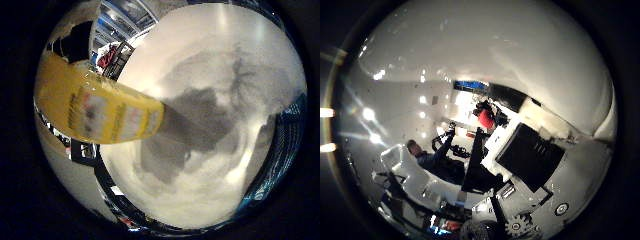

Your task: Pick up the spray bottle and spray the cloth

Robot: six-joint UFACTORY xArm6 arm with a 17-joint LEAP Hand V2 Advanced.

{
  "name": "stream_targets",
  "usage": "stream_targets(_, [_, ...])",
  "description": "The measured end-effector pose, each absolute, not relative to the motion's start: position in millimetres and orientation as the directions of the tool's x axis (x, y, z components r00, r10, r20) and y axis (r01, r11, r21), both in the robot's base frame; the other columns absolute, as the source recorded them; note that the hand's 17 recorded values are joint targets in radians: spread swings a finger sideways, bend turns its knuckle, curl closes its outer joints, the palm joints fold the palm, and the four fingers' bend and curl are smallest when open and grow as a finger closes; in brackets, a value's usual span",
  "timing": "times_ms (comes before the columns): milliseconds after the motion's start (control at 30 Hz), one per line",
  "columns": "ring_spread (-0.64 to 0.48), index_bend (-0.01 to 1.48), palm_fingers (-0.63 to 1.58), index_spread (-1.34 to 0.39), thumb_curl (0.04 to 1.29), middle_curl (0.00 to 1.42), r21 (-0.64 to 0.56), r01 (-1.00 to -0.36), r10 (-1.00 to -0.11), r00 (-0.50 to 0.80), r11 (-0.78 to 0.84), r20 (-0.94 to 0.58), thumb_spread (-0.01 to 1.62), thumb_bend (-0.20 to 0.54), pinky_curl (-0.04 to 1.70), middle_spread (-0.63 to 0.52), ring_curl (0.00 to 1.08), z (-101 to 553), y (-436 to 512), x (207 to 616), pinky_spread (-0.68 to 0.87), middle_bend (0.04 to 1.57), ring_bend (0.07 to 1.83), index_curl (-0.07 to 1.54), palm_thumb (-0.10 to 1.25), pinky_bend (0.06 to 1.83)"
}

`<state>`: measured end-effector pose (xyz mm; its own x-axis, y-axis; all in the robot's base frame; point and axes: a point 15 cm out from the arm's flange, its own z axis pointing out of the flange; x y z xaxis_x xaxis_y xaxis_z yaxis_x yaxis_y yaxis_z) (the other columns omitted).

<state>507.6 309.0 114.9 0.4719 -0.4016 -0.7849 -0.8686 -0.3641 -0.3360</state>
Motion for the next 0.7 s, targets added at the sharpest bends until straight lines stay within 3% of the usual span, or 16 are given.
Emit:
stream_targets(200, [-0.01, 0.13, -0.11, -0.41, 0.35, 0.32, -0.304, -0.849, -0.396, 0.482, -0.433, -0.782, 0.97, -0.042, 0.7, 0.01, 0.32, 117.3, 306.5, 492.1, 0.27, 0.28, 0.49, 0.4, 0.53, 0.47])
stream_targets(467, [0.04, 0.13, -0.05, -0.41, 0.31, 0.3, -0.346, -0.828, -0.403, 0.527, -0.441, -0.748, 0.94, -0.034, 0.53, 0.02, 0.27, 143.3, 292.8, 500.5, 0.38, 0.18, 0.39, 0.26, 0.49, 0.44])
stream_targets(700, [0.05, 0.15, -0.02, -0.4, 0.3, 0.29, -0.336, -0.834, -0.48, 0.532, -0.437, -0.697, 0.94, -0.03, 0.45, 0.03, 0.27, 147.2, 227.4, 518.8, 0.38, 0.18, 0.37, 0.24, 0.49, 0.46])
